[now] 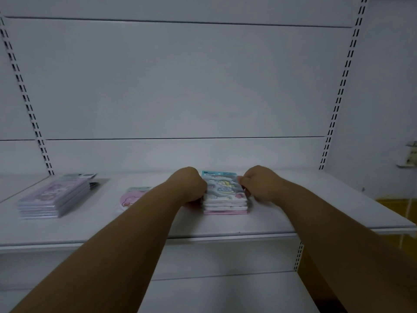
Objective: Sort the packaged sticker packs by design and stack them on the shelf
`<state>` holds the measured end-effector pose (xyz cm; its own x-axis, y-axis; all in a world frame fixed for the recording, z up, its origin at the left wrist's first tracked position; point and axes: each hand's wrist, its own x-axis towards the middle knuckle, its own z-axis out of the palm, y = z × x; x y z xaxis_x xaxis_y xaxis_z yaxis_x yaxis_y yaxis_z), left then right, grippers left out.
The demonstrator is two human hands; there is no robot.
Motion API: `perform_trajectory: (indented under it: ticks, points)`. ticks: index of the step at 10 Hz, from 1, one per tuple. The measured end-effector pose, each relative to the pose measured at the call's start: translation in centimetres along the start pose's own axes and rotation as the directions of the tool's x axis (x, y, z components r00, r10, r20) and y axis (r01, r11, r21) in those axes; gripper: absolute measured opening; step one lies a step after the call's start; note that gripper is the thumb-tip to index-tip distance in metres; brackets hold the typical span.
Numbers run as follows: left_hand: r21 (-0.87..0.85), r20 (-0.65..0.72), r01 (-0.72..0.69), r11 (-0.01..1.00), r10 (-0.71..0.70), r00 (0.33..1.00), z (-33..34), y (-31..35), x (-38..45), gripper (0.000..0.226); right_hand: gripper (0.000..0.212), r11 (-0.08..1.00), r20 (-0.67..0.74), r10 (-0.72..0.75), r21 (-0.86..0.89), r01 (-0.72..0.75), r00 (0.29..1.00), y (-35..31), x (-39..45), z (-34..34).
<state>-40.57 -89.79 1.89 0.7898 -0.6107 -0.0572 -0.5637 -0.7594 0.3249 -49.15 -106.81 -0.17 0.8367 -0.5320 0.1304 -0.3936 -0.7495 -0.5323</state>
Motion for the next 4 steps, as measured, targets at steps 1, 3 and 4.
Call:
perform_trajectory:
  ticks: [1,3,4]
  points:
    - [-0.297,-0.035,0.075,0.952,-0.089,0.995,0.4,-0.3,0.5,0.021,0.039,0.999,-0.008,0.01,-0.043,-0.01,1.0,-0.2,-0.1,0.2]
    - [-0.256,-0.041,0.078,0.964,-0.091,0.995,0.6,-0.7,1.4,0.028,0.037,0.99,0.04,0.049,-0.134,-0.043,0.998,-0.9,0.2,0.3]
    - [0.027,-0.045,0.047,0.999,-0.046,0.998,0.5,-0.5,0.3,0.032,0.037,0.969,-0.062,0.032,-0.244,-0.046,0.998,-1.6,0.1,0.1]
